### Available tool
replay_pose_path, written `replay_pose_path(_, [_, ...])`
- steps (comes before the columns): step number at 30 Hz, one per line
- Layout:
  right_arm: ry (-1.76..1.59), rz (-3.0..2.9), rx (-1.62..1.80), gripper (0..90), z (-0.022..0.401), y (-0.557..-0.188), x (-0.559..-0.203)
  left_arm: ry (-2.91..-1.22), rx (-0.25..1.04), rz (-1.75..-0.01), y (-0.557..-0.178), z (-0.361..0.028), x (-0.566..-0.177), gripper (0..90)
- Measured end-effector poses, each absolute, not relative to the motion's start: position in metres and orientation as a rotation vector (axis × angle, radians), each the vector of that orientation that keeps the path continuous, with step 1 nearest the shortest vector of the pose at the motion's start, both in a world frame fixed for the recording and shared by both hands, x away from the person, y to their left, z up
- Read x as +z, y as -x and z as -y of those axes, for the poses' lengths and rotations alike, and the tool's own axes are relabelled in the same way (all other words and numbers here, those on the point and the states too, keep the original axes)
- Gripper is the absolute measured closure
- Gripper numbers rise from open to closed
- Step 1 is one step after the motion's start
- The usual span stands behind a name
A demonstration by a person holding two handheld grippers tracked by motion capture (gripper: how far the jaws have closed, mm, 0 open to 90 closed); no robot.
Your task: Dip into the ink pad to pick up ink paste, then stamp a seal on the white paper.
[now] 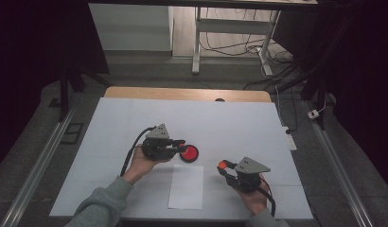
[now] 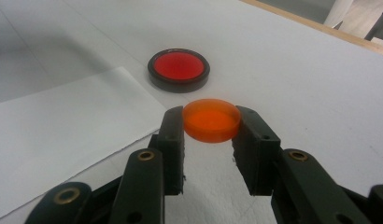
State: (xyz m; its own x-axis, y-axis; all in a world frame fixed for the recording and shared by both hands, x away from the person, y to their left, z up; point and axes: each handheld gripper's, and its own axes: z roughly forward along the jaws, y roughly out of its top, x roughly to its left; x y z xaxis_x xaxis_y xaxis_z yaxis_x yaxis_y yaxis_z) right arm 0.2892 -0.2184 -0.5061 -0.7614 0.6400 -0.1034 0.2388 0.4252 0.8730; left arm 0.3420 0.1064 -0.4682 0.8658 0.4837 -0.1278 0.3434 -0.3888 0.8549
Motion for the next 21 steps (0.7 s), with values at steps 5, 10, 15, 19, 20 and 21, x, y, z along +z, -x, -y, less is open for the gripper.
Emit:
replay_pose_path(5, [-0.746, -2.260, 1.285, 64.1, 0.2187, -0.2893, -0.5061, -2.017, 0.165, -0.599, -0.3406, -0.1063, -0.4678, 72.7])
replay_pose_path(10, [-0.745, -2.260, 1.285, 64.1, 0.2187, -0.2891, -0.5060, -2.016, 0.151, -0.594, -0.3392, -0.1068, -0.4685, 72.7])
replay_pose_path(15, [-0.749, -2.260, 1.277, 64.1, 0.2189, -0.2893, -0.5059, -2.026, 0.139, -0.582, -0.3365, -0.1057, -0.4699, 72.6])
replay_pose_path(19, [-0.745, -2.261, 1.284, 64.1, 0.2184, -0.2891, -0.5062, -2.032, 0.125, -0.570, -0.3332, -0.1047, -0.4715, 72.7])
replay_pose_path(20, [-0.746, -2.262, 1.284, 64.1, 0.2185, -0.2892, -0.5062, -2.034, 0.122, -0.568, -0.3323, -0.1041, -0.4719, 72.6])
replay_pose_path(21, [-0.746, -2.262, 1.284, 64.1, 0.2185, -0.2894, -0.5064, -2.037, 0.122, -0.566, -0.3316, -0.1037, -0.4723, 72.7])
